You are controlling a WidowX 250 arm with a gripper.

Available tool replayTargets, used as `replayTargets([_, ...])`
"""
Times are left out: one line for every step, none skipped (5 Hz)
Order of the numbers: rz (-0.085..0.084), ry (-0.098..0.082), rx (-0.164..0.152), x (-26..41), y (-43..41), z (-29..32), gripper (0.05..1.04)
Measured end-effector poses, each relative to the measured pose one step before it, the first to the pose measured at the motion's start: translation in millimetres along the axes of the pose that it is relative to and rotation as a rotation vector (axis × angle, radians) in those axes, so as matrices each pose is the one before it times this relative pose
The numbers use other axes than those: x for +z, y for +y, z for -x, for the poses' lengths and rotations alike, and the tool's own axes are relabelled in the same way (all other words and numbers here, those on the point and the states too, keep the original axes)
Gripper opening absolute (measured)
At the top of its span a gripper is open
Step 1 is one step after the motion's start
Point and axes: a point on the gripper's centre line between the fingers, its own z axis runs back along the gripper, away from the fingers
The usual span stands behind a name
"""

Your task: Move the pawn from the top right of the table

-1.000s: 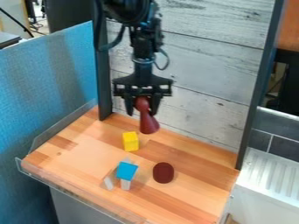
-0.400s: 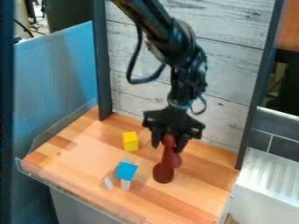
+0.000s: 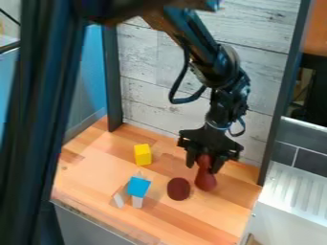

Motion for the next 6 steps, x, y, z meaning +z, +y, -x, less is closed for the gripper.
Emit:
replayTargets([-0.0002, 0.0175, 0.0011, -11.06, -8.62, -11.44, 0.613])
replayTargets([-0.0043, 0.0129, 0.0058, -6.1, -4.03, -6.59, 0.613])
replayTargets([0.0008, -0.0101, -0.0074, -3.68, -4.85, -0.77, 0.695])
replayTargets([0.0117, -0.0236, 0.0092, -1.71, -1.13, 1.23, 0.964])
replayTargets([0.034, 0.0065, -0.0032, 6.35, 2.4, 5.15, 1.005])
replayTargets([0.0697, -0.0638, 0.0826, 46.54, 23.67, -18.49, 1.001])
